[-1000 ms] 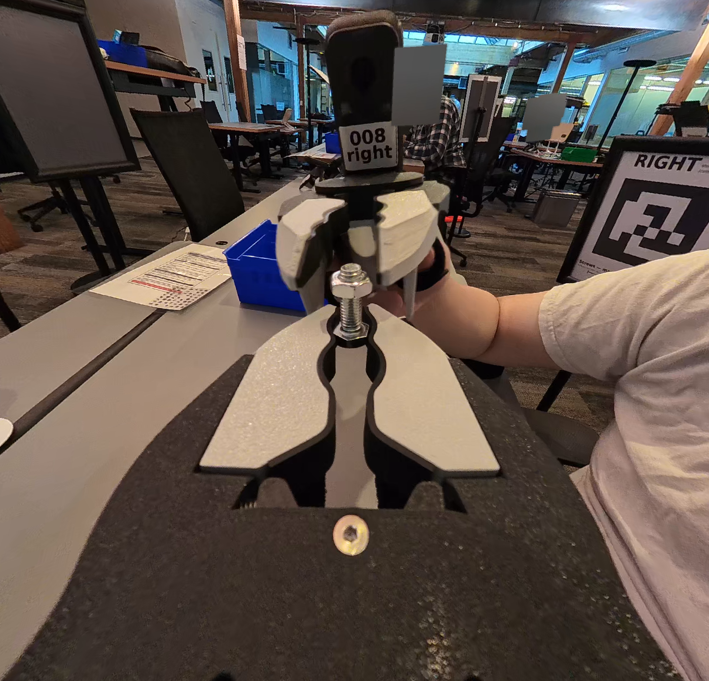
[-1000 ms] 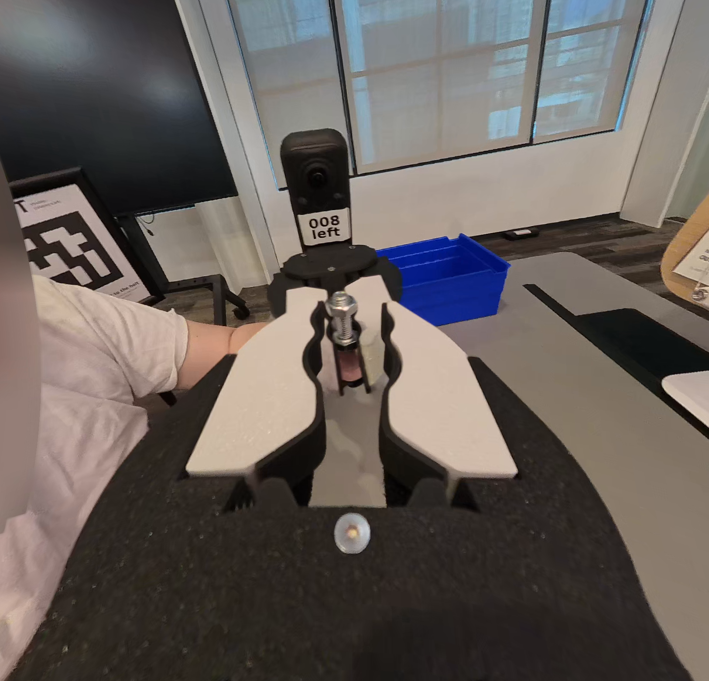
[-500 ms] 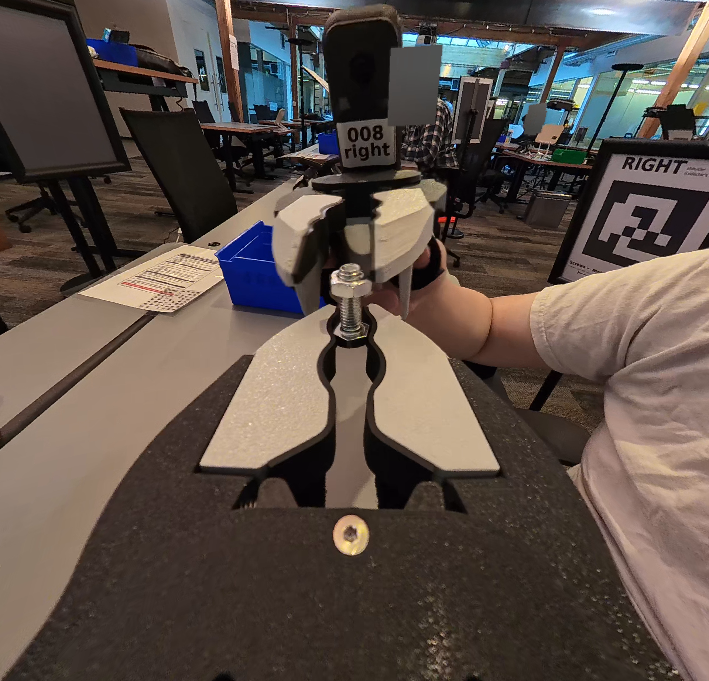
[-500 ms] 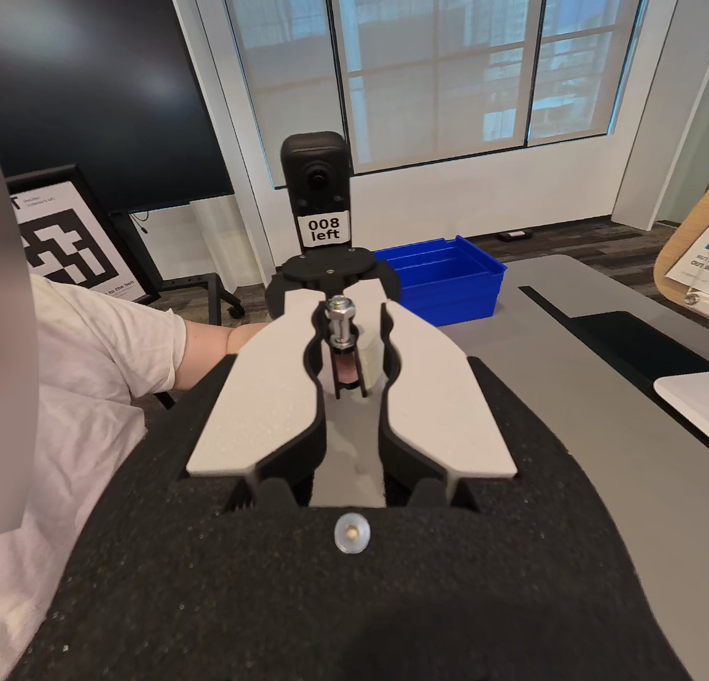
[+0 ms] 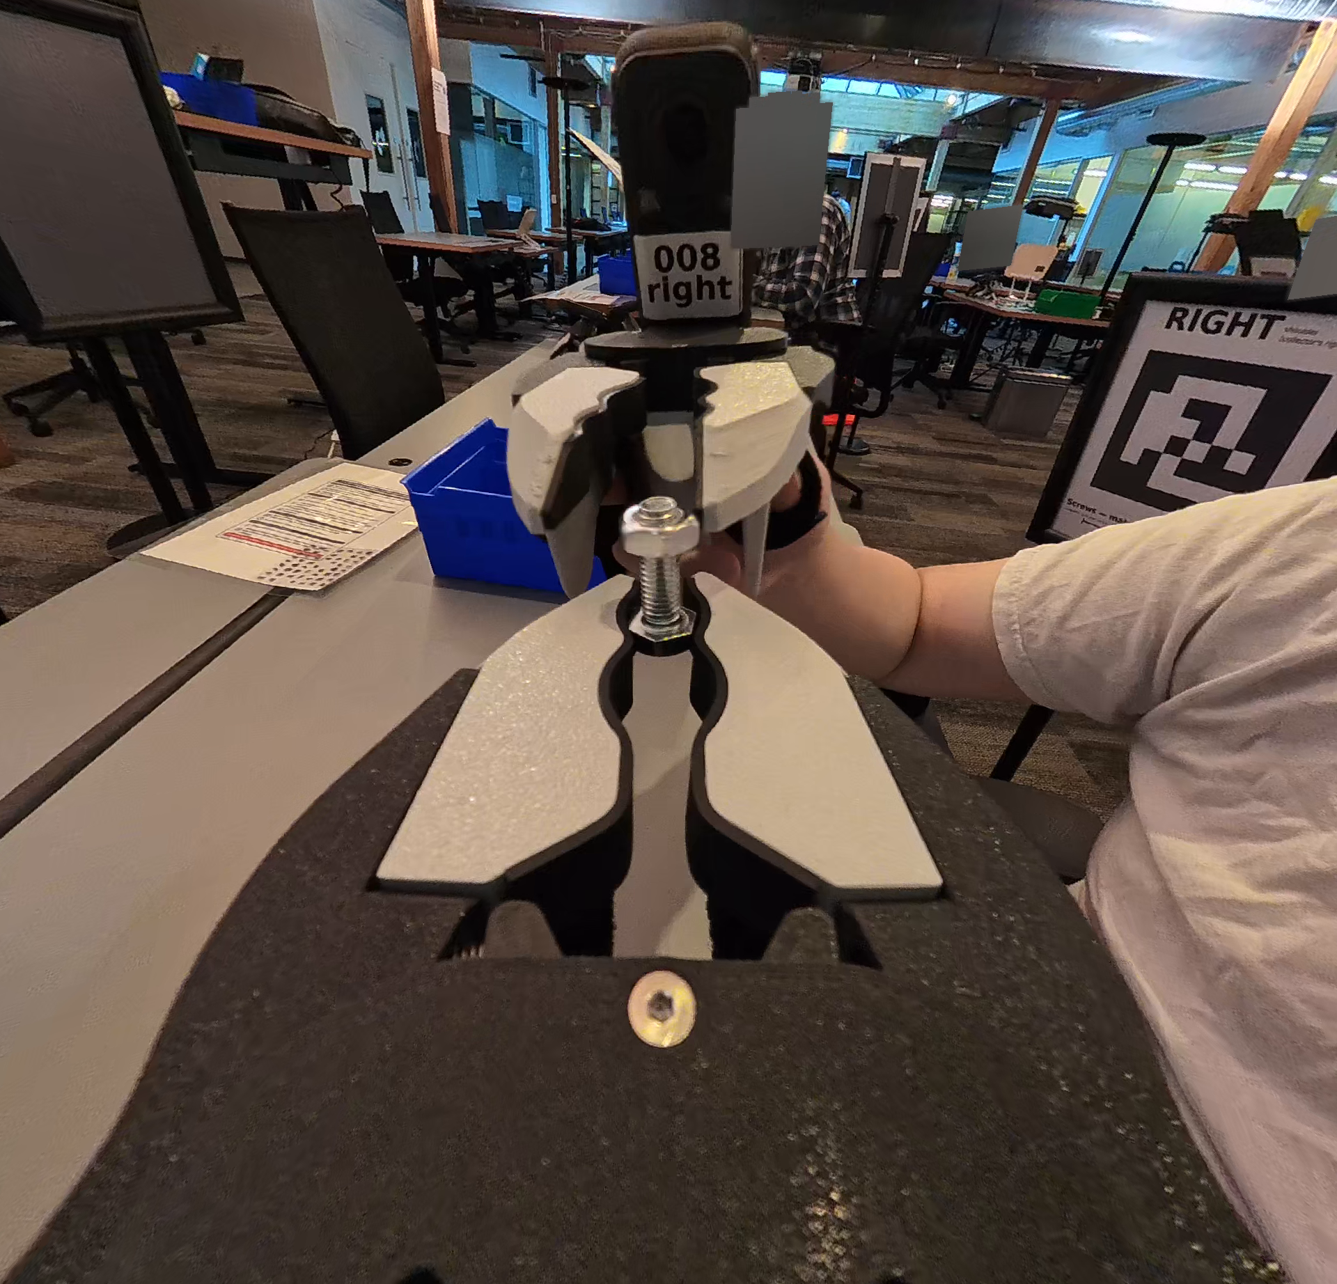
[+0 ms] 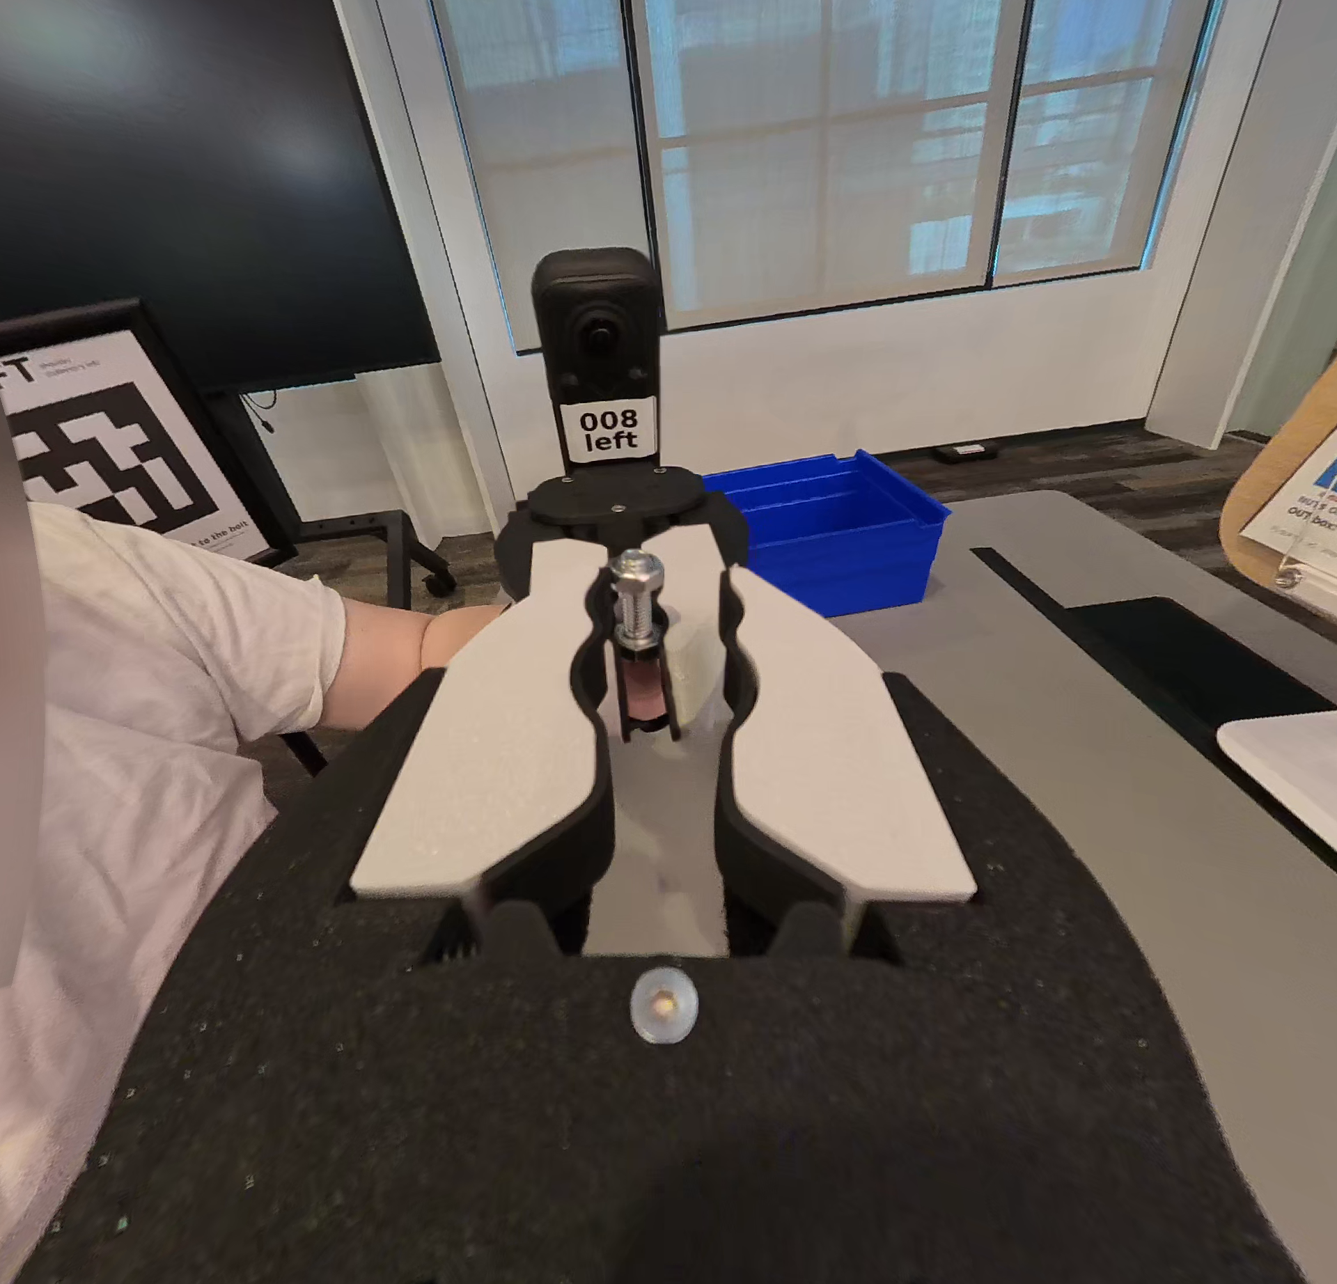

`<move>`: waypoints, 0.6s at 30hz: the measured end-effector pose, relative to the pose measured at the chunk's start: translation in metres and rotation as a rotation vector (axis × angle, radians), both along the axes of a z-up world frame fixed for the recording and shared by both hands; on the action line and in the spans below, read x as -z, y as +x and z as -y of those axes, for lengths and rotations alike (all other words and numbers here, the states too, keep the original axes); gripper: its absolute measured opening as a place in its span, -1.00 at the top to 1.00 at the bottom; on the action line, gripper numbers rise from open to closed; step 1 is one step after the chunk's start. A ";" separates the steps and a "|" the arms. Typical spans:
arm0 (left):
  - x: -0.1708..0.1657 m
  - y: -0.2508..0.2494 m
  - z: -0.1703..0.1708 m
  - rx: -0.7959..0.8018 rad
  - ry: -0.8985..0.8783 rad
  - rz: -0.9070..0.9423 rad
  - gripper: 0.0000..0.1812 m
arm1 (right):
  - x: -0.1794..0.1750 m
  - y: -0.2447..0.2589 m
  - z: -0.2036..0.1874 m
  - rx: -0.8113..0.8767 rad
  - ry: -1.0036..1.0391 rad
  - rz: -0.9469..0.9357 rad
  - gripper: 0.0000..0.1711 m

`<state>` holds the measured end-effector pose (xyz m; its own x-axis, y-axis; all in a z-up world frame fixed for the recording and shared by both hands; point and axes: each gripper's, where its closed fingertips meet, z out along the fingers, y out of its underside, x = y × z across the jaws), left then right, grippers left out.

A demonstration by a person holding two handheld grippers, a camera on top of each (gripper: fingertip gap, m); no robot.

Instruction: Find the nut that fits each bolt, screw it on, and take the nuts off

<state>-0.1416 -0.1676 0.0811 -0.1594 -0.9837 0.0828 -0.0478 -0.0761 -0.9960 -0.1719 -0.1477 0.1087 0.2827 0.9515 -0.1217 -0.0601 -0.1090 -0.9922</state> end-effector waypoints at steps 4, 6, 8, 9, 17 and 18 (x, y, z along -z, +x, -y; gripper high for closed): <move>-0.004 -0.003 -0.001 0.002 -0.001 0.013 0.89 | -0.002 0.018 -0.016 0.057 -0.031 -0.039 0.74; -0.002 -0.002 -0.001 0.002 0.000 0.006 0.89 | -0.006 0.014 -0.007 0.002 -0.043 -0.061 0.72; -0.001 -0.001 -0.001 0.005 -0.004 0.004 0.89 | -0.008 0.006 0.003 -0.043 -0.027 -0.054 0.70; -0.001 -0.001 -0.001 0.007 -0.005 0.002 0.89 | -0.006 0.001 0.008 -0.055 -0.017 -0.037 0.69; -0.005 -0.002 0.003 0.014 -0.002 0.012 0.89 | -0.004 0.010 -0.006 -0.004 -0.048 -0.060 0.74; -0.005 -0.003 0.002 0.010 0.001 0.014 0.89 | -0.005 0.012 -0.007 -0.003 -0.054 -0.070 0.74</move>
<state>-0.1445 -0.1696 0.0866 -0.1707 -0.9821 0.0794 -0.0345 -0.0746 -0.9966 -0.1596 -0.1403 0.1139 0.2686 0.9439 -0.1918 -0.1290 -0.1621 -0.9783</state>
